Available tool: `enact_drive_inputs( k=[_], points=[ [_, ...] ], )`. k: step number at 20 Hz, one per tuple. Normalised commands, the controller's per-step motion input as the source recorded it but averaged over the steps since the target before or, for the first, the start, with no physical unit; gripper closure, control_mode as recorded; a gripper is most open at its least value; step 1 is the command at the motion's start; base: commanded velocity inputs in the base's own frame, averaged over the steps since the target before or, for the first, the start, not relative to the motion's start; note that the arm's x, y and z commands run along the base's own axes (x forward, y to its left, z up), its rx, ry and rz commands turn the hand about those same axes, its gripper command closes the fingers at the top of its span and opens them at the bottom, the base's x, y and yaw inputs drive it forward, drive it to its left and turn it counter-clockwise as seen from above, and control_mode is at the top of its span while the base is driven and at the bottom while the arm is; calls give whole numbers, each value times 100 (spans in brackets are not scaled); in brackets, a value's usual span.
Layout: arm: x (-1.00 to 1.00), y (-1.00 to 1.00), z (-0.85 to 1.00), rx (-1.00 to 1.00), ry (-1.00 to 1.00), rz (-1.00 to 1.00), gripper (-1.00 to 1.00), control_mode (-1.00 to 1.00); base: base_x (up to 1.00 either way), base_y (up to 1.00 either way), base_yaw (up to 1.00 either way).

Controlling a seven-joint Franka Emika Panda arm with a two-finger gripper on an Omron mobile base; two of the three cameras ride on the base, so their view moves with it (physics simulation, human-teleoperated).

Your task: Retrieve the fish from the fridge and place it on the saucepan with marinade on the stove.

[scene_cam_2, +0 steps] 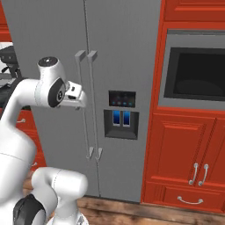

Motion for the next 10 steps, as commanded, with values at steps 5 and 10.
enact_drive_inputs(
  k=[5,10],
  points=[
    [38,8,0,0,-13,0,-100,-100,0,0,0],
    [63,0,-2,0,-15,0,-100,-100,0,0,0]
  ],
)
